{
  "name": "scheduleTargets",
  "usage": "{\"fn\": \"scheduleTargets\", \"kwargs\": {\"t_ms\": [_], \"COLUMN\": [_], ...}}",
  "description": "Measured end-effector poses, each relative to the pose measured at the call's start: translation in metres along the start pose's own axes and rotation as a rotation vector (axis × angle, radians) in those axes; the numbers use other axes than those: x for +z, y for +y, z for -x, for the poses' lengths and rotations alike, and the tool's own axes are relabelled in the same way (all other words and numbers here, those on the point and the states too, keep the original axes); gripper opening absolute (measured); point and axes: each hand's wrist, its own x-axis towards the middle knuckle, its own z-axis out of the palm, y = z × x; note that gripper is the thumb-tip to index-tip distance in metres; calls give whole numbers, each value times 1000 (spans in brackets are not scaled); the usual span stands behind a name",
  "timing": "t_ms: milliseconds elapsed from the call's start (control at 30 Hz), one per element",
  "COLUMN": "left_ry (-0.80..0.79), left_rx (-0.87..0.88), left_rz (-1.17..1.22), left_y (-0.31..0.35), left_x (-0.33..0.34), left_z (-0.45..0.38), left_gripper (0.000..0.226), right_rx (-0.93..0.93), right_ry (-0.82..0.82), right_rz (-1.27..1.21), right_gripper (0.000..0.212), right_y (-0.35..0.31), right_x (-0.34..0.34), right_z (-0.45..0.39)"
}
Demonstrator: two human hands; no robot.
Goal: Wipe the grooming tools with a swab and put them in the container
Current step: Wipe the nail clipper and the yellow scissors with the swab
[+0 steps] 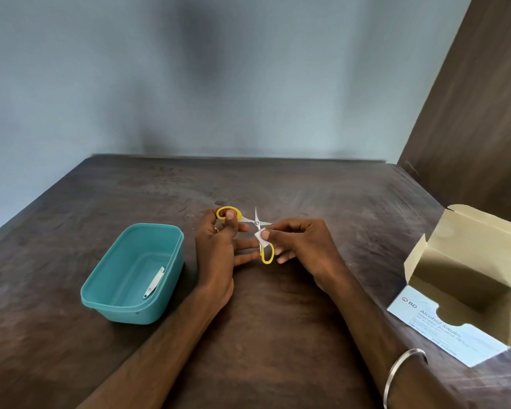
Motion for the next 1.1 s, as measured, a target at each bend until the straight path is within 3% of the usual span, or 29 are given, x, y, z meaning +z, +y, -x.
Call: {"fn": "scheduleTargets", "kwargs": {"t_ms": [267, 400, 567, 767, 1100], "left_ry": [31, -70, -228, -222, -215], "left_rx": [-5, 0, 142, 236, 262], "left_rz": [14, -103, -312, -391, -367], "left_y": [3, 2, 1, -6, -6], "left_x": [0, 0, 1, 0, -1], "left_z": [-4, -2, 1, -2, 0], "left_gripper": [20, 24, 28, 25, 29], "right_rx": [144, 46, -68, -60, -89], "right_ry": [148, 262, 121, -59, -129], "right_rz": [-223, -282, -107, 25, 110], "right_gripper": [2, 9, 6, 8, 11], "right_y": [-7, -6, -8, -8, -4], "right_x": [-13, -16, -11, -7, -1], "right_z": [-3, -5, -1, 4, 6]}}
